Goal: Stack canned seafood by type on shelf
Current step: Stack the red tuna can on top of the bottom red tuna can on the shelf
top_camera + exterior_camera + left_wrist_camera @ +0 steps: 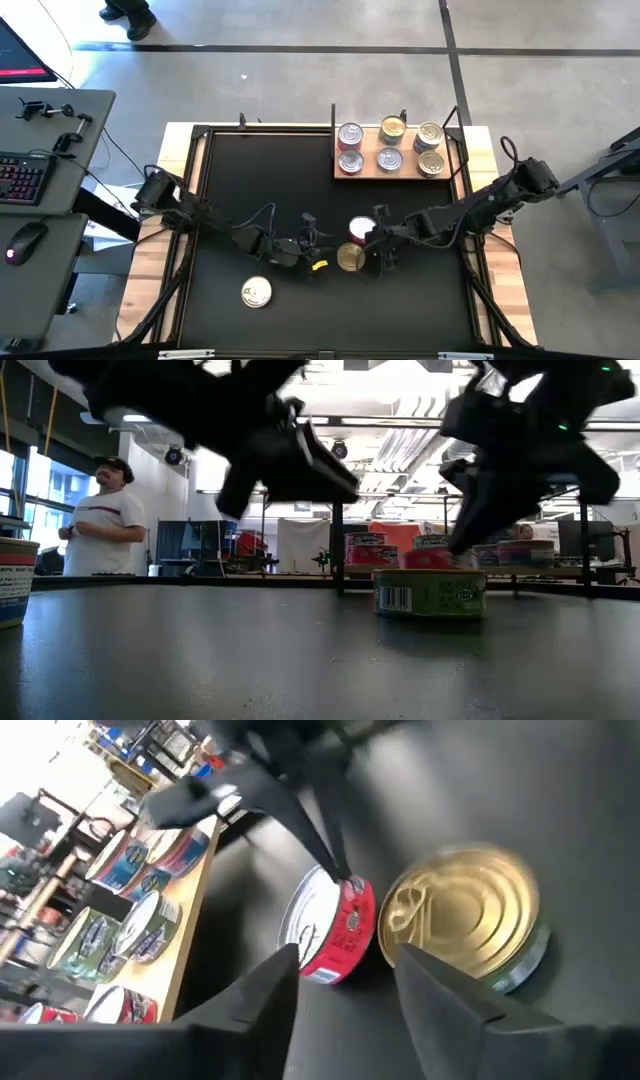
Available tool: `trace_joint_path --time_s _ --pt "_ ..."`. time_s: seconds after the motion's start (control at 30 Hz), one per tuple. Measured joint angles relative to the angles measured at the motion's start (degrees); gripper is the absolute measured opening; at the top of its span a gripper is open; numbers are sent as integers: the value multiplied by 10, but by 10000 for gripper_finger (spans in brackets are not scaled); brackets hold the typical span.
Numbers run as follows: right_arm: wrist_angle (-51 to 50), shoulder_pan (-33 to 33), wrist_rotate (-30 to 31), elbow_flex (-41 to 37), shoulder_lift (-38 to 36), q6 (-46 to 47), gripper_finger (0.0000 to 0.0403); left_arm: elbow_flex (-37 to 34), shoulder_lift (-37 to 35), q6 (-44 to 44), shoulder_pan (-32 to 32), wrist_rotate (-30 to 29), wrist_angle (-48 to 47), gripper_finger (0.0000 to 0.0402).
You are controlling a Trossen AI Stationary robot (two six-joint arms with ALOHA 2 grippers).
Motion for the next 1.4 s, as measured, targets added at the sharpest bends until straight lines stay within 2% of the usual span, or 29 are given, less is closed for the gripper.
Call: trace_joint_path --time_s 0.23,0.57,0.8,0.97,1.07,1.2,1.33,1.4 --pt "57 -48 -70 18 0 -11 0 24 72 44 21 -28 26 209" --pt "112 -83 -130 25 0 -11 1 56 128 27 50 -46 29 221" --pt "113 -83 -130 25 -1 -11 1 59 129 -10 61 -34 30 221" --pt "41 -83 -98 25 -29 -8 1 59 129 -13 61 -19 29 221" --pt "-36 -83 -101 25 -54 -9 23 59 129 -13 61 8 33 221" --pt "-121 -79 -102 24 -67 -38 88 85 129 -35 73 60 10 210" --pt "-125 -58 -100 3 -66 -99 142 125 128 -15 95 90 -62 183" --pt "-127 -48 -86 1 -66 -89 155 147 128 8 109 111 -102 167"
